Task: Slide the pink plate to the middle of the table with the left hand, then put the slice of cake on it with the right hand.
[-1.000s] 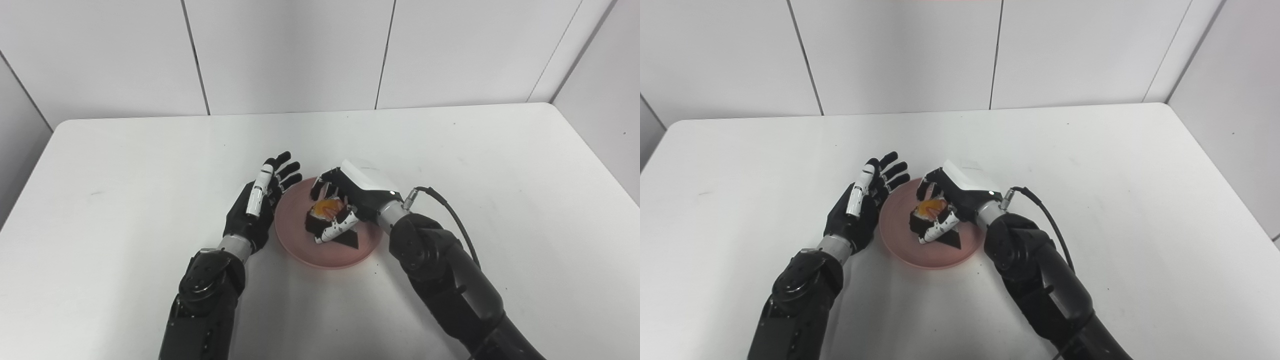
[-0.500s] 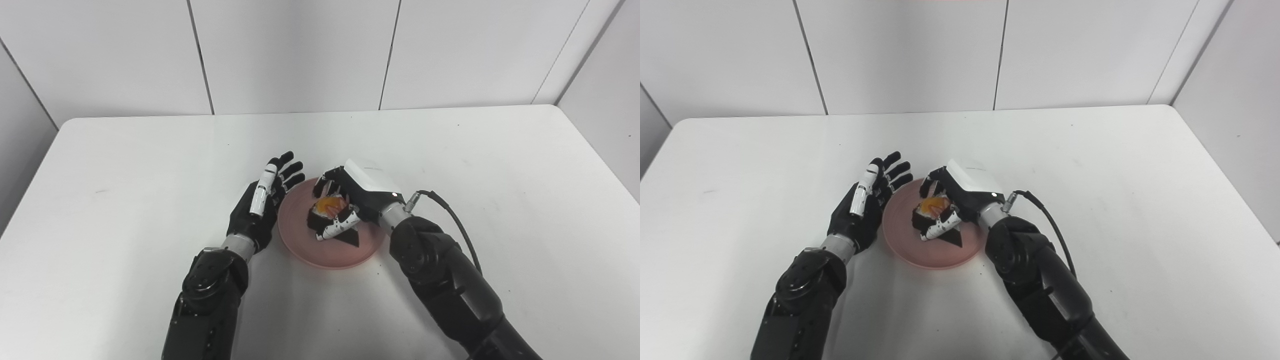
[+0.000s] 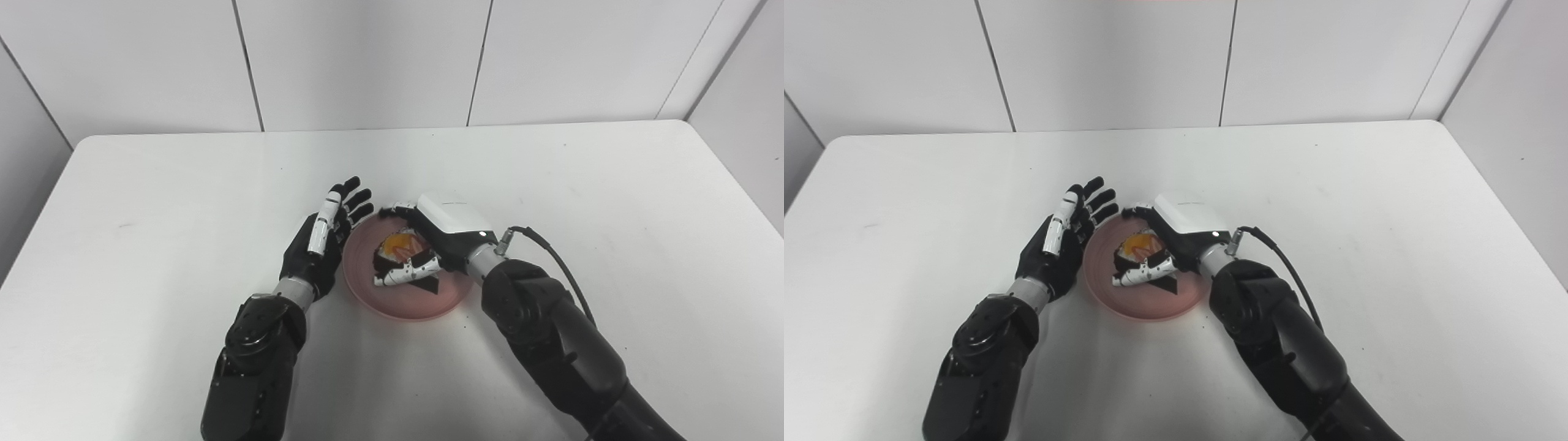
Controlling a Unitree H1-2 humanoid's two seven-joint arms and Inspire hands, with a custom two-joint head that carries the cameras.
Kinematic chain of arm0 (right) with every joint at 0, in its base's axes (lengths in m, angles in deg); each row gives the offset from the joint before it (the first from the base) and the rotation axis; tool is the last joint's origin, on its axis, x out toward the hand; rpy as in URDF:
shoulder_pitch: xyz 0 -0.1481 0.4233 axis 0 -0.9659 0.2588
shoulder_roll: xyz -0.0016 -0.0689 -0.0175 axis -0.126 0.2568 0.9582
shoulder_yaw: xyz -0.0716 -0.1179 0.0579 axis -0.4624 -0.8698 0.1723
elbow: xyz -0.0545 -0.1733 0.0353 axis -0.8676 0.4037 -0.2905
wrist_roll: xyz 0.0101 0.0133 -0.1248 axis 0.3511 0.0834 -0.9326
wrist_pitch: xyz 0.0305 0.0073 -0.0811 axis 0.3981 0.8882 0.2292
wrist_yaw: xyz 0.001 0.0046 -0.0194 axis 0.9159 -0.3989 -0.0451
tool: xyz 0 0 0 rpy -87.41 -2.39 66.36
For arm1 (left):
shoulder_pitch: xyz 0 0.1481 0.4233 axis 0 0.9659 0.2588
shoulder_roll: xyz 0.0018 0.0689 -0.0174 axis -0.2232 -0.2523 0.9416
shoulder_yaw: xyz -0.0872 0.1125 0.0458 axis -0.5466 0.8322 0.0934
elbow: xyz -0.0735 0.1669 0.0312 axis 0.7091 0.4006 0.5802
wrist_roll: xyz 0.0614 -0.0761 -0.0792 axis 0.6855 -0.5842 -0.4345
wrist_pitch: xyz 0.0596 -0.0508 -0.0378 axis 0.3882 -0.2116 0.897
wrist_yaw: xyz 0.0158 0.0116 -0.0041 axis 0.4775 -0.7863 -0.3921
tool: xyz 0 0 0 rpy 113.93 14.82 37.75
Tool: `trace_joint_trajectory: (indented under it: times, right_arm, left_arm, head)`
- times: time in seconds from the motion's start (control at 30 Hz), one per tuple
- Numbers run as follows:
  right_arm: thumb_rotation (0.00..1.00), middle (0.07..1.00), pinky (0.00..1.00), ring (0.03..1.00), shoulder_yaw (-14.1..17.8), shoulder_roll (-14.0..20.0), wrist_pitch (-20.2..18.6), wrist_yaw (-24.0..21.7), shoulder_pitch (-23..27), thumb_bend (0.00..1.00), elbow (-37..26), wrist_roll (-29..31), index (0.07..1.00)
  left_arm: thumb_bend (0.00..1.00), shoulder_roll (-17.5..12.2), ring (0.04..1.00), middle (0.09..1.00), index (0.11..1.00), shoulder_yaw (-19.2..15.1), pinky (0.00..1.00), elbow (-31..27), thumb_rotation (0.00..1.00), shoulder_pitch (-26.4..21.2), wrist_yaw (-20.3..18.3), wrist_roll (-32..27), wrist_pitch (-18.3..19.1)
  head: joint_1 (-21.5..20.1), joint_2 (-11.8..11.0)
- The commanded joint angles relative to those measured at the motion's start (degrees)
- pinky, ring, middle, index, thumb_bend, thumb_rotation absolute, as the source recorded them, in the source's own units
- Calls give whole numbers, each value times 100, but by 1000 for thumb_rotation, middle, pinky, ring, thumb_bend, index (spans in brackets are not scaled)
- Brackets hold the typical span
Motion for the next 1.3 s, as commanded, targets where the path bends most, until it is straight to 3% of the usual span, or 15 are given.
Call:
trace_joint_trajectory:
  times: [0.0,0.2,0.5,0.57,0.63,0.77,0.83,1.07,1.2,1.27]
  right_arm:
    - [996,968,603,859,74,23,-131,-173,190,884,-340,-61,981]
    - [1000,999,670,903,153,77,-203,-688,235,896,-663,-121,1000]
    - [1000,999,736,919,401,265,22,-788,221,905,-1003,89,1000]
    - [1000,994,731,917,528,258,95,-668,188,860,-1034,259,1000]
    - [1000,986,702,900,856,165,281,-263,30,829,-1023,647,1000]
    - [1000,983,776,917,1437,49,578,397,-304,772,-968,1282,1000]
    - [1000,992,762,923,1703,-56,603,668,-478,746,-970,1584,1000]
    - [1000,1000,834,961,2232,-349,960,1557,-995,809,-753,2273,1000]
    - [1000,1000,819,994,2495,-518,1571,1851,-1313,820,-479,3110,1000]
    - [1000,1000,878,999,2539,-586,1862,1956,-1445,803,-364,3404,1000]
  left_arm:
    - [354,42,946,941,930,-8,922,31,1000,50,32,-24,334]
    - [358,43,947,933,925,9,929,-52,1000,71,44,5,375]
    - [356,78,926,929,912,-25,915,17,1000,61,93,33,231]
    - [357,97,906,912,892,-31,892,16,1000,69,132,58,178]
    - [363,75,905,910,898,-1,896,-38,1000,99,156,123,129]
    - [379,53,910,917,922,27,903,-211,1000,219,228,249,-132]
    - [386,57,929,941,939,28,926,-295,1000,303,265,325,-356]
    - [418,15,963,977,970,124,964,-432,1000,612,397,702,-1218]
    - [451,1,965,982,974,180,950,-480,1000,823,535,1014,-1584]
    - [467,10,964,978,970,203,949,-585,1000,943,558,1085,-1619]
  head:
    - [9,10]
    - [-20,25]
    - [-19,9]
    - [-13,2]
    - [0,-2]
    - [44,-48]
    - [39,-66]
    - [-39,-147]
    - [-109,-210]
    - [-115,-219]
